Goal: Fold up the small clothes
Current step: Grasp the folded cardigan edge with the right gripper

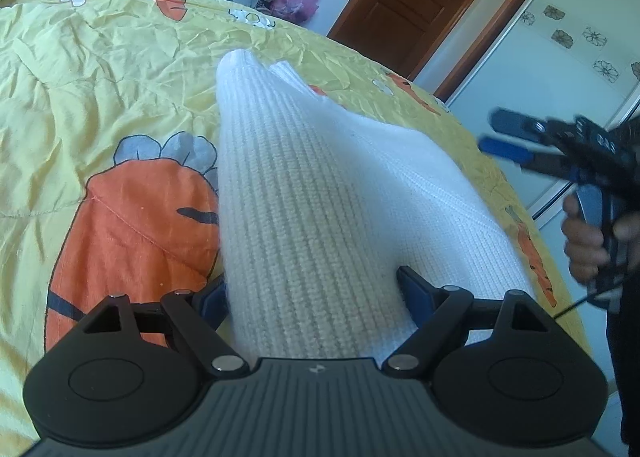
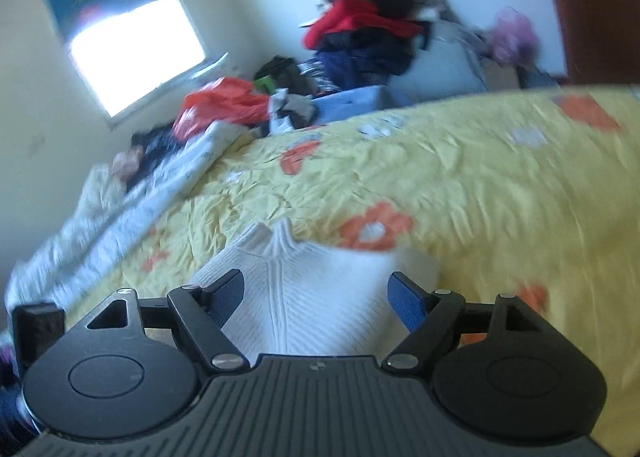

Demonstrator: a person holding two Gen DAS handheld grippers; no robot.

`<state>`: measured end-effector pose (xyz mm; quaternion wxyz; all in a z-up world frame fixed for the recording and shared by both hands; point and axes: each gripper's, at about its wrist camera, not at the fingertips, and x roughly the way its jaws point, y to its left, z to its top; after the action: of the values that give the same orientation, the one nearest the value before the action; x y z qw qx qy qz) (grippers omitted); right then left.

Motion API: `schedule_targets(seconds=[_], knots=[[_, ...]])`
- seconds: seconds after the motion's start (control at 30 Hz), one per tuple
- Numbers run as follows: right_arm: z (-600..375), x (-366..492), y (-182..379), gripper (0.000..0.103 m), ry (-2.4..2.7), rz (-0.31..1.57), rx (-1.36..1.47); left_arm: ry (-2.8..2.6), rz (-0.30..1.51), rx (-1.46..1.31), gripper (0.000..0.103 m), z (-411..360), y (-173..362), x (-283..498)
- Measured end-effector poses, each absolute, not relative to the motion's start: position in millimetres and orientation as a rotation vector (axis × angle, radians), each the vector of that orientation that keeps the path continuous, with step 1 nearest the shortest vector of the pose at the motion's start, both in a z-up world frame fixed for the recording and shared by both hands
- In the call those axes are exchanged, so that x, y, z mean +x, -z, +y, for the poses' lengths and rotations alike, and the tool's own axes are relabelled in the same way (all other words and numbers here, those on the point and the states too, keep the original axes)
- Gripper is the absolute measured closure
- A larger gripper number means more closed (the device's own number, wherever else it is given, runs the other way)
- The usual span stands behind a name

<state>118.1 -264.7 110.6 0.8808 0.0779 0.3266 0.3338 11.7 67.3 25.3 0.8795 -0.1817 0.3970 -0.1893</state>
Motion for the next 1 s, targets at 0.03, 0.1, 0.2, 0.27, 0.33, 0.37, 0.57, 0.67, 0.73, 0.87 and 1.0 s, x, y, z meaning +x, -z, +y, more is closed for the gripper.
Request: schedule_targets(seconds=[0.03,0.1,0.2,0.27,0.33,0.37,0.57,0.67,0.73,0.87,1.0], knots=[[-256,122,-111,0.022,-0.707,0.687,0.127,0.395,0.828,-0.38,0.017,67,-25,12],[-237,129,-110,0.018,-0.723,0.698,0.035,0.398,0.829,-0.384,0.017,68,-25,12],[-209,140,-91,0.012,-0.697,0.748,-0.146,0.401,0.831,-0.392,0.015,69,-24,13],[-196,140,-73,0.016,-0.69,0.776,-0.252,0.405,0.833,-0.397,0.014,70,-23,14],[-194,136,-67,0.029,-0.72,0.763,-0.253,0.406,0.835,-0.406,0.014,70,-22,15],[-195,135,-69,0.04,-0.752,0.772,-0.233,0.407,0.836,-0.409,0.014,70,-21,15],[-218,140,-79,0.091,-0.765,0.801,-0.174,0.422,0.841,-0.414,0.01,71,-19,18],[-227,144,-76,0.07,-0.761,0.787,-0.096,0.426,0.836,-0.416,0.008,72,-17,19],[-230,144,-81,0.053,-0.741,0.741,-0.073,0.43,0.833,-0.413,0.007,72,-16,19],[-248,162,-83,0.033,-0.656,0.724,0.025,0.44,0.829,-0.411,0.007,73,-15,20],[-252,182,-61,0.051,-0.647,0.87,0.066,0.442,0.827,-0.408,0.007,73,-16,20]])
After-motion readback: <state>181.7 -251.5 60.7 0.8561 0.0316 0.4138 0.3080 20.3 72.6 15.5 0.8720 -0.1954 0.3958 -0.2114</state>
